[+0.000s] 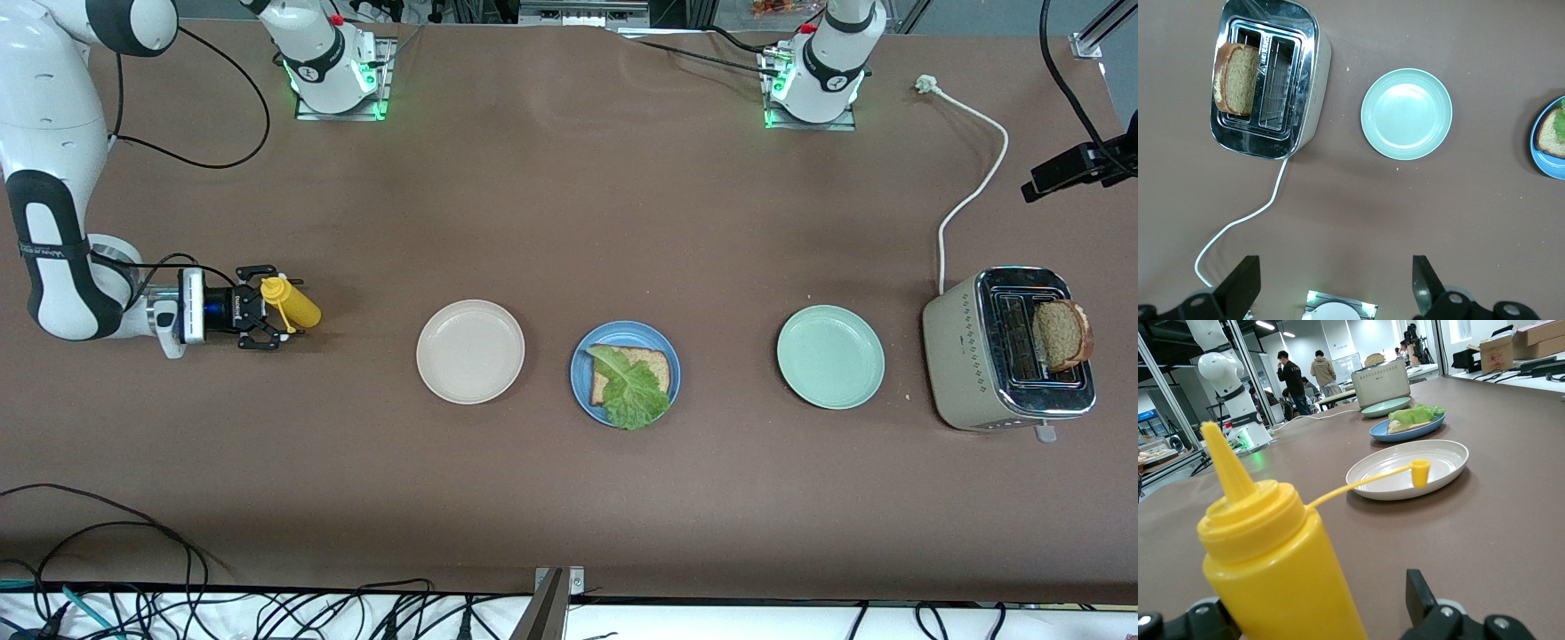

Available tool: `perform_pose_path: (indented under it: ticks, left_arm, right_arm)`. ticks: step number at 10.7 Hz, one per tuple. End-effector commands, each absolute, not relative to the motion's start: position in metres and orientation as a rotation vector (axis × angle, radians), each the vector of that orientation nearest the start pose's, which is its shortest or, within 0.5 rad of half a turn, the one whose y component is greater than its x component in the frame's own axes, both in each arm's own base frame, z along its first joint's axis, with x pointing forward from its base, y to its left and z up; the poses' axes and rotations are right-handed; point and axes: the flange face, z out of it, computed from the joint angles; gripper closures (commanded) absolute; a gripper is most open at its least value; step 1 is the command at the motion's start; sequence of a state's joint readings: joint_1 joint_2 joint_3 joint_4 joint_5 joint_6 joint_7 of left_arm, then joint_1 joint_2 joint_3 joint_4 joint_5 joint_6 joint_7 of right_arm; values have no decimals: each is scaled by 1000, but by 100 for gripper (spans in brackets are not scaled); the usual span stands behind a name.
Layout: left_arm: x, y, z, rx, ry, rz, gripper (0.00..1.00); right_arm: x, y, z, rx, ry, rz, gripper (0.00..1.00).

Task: Make sandwich in blue plate with both arms
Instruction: 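Carry the yellow bottle with the right gripper over the blue plate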

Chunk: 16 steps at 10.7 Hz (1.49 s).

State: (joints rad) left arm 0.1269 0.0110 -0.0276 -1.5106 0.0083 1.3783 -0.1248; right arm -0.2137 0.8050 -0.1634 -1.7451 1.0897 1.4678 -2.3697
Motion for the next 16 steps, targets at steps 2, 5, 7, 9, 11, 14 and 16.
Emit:
perform_pose_path:
  ticks: [2, 5, 7, 9, 11, 14, 16]
  left_arm:
    - [532, 56, 638, -3095, -336, 220, 0]
    - [532, 56, 638, -3095, -336, 220, 0]
    - [532, 56, 638, -3095, -336, 220, 0]
    - [532, 56, 638, -3096, -333, 220, 0]
    - [532, 57, 638, -3095, -338, 220, 0]
    - [532, 57, 638, -3095, -336, 220, 0]
    - [532, 57, 638, -3095, -336, 220, 0]
  right_arm:
    - [591, -99, 138, -1434, -1298, -811, 61]
    - [637, -101, 197, -1538, -1391, -651, 73]
    - [661, -84, 253, -1646, -1464, -562, 73]
    - [675, -46, 313, -1783, -1494, -473, 72]
    - [686, 10, 351, -1903, -1511, -435, 71]
    - [697, 125, 385, -2128, -1573, -397, 71]
    - [695, 198, 402, -2284, -1627, -407, 70]
